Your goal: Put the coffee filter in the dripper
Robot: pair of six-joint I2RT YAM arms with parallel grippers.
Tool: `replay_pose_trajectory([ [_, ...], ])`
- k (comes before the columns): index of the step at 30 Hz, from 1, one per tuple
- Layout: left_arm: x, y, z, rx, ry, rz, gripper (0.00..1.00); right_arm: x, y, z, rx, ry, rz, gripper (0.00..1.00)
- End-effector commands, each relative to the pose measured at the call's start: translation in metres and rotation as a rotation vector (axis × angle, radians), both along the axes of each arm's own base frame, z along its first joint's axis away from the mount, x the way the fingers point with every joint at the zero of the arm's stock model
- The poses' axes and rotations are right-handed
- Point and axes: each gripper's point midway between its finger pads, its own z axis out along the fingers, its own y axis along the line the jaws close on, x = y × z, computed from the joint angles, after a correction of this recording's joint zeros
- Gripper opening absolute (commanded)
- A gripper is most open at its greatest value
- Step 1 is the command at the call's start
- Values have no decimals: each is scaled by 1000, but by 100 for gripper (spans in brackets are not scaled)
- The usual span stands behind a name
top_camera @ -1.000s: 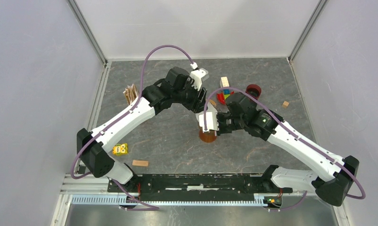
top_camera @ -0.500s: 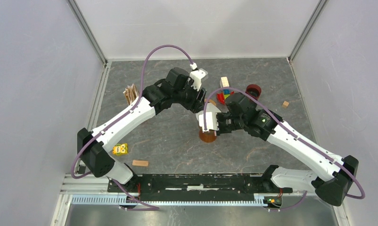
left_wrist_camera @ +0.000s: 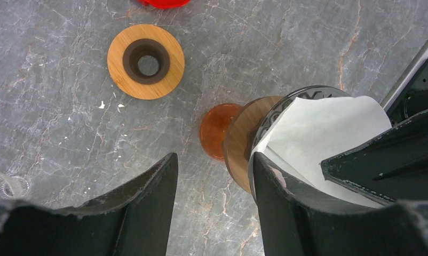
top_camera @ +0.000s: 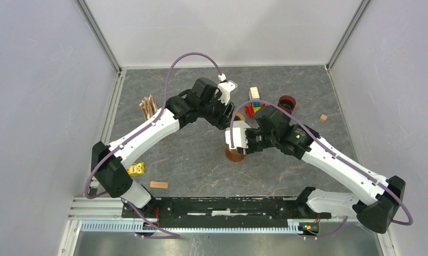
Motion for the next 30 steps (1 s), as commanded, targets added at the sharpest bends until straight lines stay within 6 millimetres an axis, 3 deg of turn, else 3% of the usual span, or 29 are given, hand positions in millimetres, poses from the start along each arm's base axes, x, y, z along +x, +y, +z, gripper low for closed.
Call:
replay_pose_trajectory([
  [1, 8, -4, 19, -10, -74, -28, 61, 4, 1, 17, 20, -17, -16, 44],
  [8, 9, -5, 22, -14, -81, -27, 61, 11, 5, 35, 42, -48, -35, 45],
  [15, 10, -5, 21, -12, -78, -29, 61, 5, 3, 42, 39, -42, -8, 51],
  [21, 11, -5, 20, -7, -78, -24, 61, 1, -1, 27, 0, -15, 2, 63],
  [30, 13, -2, 4, 38, -78, -33, 61, 1, 0, -1, -34, 23, 7, 65],
])
